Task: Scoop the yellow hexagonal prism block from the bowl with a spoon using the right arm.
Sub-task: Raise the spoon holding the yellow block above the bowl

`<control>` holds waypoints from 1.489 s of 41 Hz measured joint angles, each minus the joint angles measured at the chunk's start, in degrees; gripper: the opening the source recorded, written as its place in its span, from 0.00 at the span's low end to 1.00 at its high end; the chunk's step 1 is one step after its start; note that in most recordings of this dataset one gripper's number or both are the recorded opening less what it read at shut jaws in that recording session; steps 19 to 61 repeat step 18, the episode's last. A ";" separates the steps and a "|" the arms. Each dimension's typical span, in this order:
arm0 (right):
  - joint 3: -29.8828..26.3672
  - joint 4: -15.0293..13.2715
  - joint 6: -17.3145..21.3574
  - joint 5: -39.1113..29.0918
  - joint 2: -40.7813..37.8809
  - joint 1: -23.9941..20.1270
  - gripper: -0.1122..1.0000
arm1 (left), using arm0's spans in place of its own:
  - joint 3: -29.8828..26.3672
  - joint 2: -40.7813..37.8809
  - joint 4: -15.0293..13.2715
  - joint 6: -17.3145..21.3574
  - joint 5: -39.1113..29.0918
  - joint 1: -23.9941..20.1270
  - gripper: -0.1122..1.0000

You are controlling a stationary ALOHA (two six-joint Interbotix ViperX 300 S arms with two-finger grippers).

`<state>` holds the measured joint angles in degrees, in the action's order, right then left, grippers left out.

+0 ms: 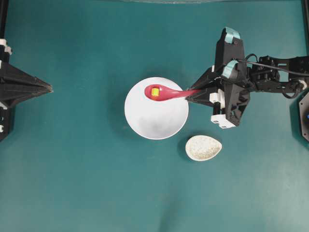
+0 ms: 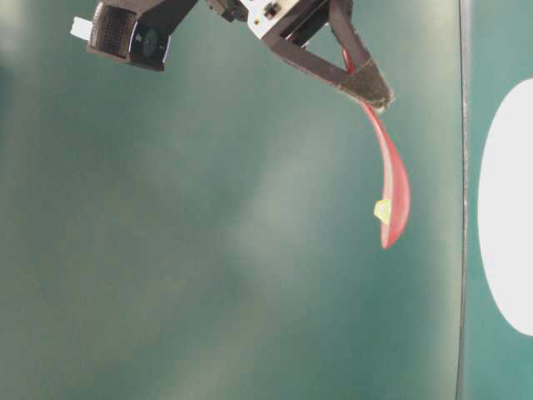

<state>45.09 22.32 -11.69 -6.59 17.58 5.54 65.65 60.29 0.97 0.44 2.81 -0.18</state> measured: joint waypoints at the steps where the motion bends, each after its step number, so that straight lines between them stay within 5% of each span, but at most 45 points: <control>1: 0.00 0.00 0.00 0.00 0.00 -0.09 0.29 | 0.00 0.00 0.00 -0.18 0.00 0.09 0.14; 61: 0.00 0.00 -0.44 0.00 0.00 0.00 0.29 | 0.00 0.00 0.00 -0.53 -0.09 0.09 0.14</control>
